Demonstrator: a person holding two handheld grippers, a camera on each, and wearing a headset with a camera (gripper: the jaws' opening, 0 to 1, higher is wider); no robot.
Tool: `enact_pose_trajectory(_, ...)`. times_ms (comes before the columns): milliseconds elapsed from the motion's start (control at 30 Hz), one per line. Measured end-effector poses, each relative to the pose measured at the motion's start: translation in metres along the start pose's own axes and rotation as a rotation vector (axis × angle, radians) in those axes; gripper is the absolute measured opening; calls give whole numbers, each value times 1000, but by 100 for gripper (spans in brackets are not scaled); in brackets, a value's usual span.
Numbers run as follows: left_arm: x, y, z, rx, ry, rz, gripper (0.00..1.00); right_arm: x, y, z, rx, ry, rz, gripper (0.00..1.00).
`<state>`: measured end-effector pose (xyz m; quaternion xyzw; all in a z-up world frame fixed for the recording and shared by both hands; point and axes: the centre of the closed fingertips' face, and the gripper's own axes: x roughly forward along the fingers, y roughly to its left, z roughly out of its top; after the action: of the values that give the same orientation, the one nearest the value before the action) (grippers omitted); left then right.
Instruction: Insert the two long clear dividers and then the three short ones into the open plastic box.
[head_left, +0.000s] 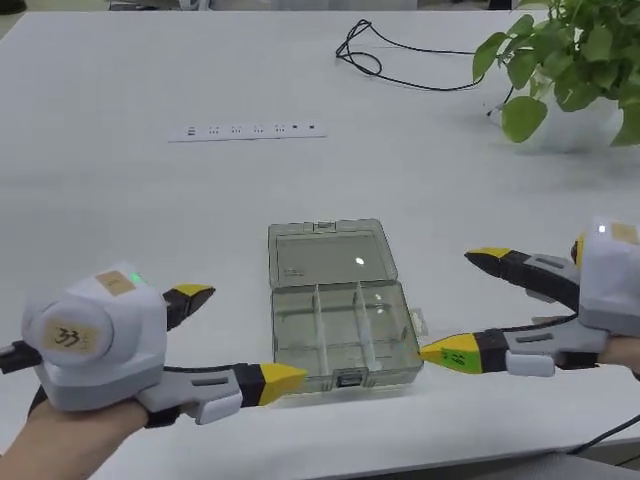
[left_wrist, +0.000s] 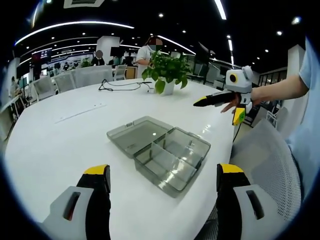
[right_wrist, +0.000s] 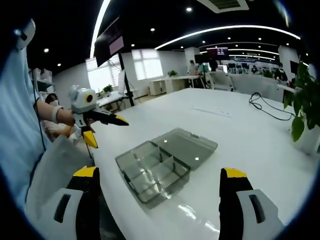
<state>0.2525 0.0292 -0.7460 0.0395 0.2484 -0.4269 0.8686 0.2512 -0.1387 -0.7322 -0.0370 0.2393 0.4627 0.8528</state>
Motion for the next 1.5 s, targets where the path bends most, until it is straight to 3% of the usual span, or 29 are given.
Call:
enact_pose_trajectory(333, -3, -1, -3, -4, 8, 20, 89, -12, -7, -27, -83, 128, 43, 100)
enact_pose_trajectory(667, -5, -2, -5, -7, 15, 25, 88, -10, -14, -54, -264, 346, 130, 99)
enact_pose_trajectory(833, -5, -2, -5, -5, 17, 23, 87, -4, -20, -62, -368, 432, 171, 93)
enact_pose_trajectory(933, -5, -2, -6, -3, 21, 25, 87, -3, -20, -69, -396, 497, 208, 83)
enact_pose_trajectory(1033, -6, -1, -6, -6, 20, 27, 86, -4, -32, -80, -455, 562, 220, 77)
enact_pose_trajectory(1167, -7, 0, -6, -11, 17, 30, 86, -1, -35, -87, -482, 597, 243, 70)
enact_pose_trajectory(1500, -10, 1, -8, -21, 16, 39, 85, 12, -45, -113, -560, 742, 291, 54)
